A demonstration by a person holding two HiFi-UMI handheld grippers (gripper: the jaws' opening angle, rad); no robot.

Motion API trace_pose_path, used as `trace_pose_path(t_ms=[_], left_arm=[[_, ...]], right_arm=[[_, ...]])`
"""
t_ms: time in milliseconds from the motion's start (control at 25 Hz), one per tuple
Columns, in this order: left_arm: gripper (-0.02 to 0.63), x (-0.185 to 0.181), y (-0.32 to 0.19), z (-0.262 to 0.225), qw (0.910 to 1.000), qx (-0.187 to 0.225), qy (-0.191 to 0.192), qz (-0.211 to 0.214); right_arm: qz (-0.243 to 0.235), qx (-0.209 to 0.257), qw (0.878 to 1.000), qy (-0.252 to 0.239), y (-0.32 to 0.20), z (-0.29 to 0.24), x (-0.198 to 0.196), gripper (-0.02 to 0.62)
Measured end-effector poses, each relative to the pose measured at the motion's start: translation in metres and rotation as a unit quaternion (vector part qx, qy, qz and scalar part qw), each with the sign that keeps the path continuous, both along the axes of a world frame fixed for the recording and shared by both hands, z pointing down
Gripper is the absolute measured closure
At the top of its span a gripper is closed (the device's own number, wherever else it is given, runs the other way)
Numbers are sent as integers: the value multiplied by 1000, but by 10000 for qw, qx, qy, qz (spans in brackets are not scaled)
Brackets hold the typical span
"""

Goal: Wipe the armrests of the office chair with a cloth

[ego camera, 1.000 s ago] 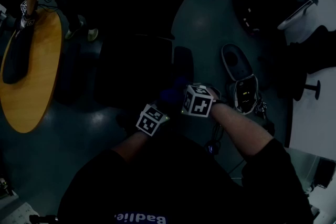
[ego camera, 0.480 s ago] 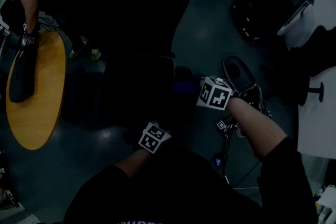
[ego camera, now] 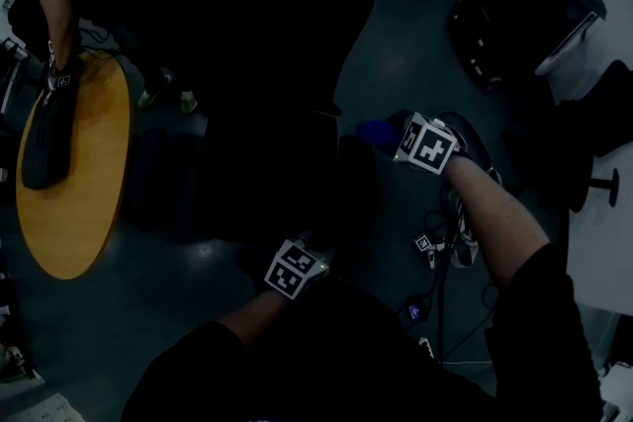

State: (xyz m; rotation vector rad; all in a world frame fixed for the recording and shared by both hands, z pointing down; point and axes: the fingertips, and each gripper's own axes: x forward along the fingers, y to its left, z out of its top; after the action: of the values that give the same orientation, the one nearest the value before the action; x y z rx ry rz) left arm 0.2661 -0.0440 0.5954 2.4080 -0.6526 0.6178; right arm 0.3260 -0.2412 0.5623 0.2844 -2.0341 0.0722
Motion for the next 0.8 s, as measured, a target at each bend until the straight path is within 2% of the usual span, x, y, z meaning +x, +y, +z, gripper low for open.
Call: trace_pose_path(t_ms=[280, 640, 800], left_arm=[[589, -2, 0, -1, 10000, -3, 40, 39], [589, -4, -3, -2, 10000, 7, 87, 8], [589, -5, -2, 1, 10000, 34, 36, 71]], right_arm=[[136, -104, 9998, 34, -1, 38, -10, 465], [924, -231, 9929, -709, 6, 41, -13, 465], [1124, -222, 9898, -844, 16, 44, -11, 465]])
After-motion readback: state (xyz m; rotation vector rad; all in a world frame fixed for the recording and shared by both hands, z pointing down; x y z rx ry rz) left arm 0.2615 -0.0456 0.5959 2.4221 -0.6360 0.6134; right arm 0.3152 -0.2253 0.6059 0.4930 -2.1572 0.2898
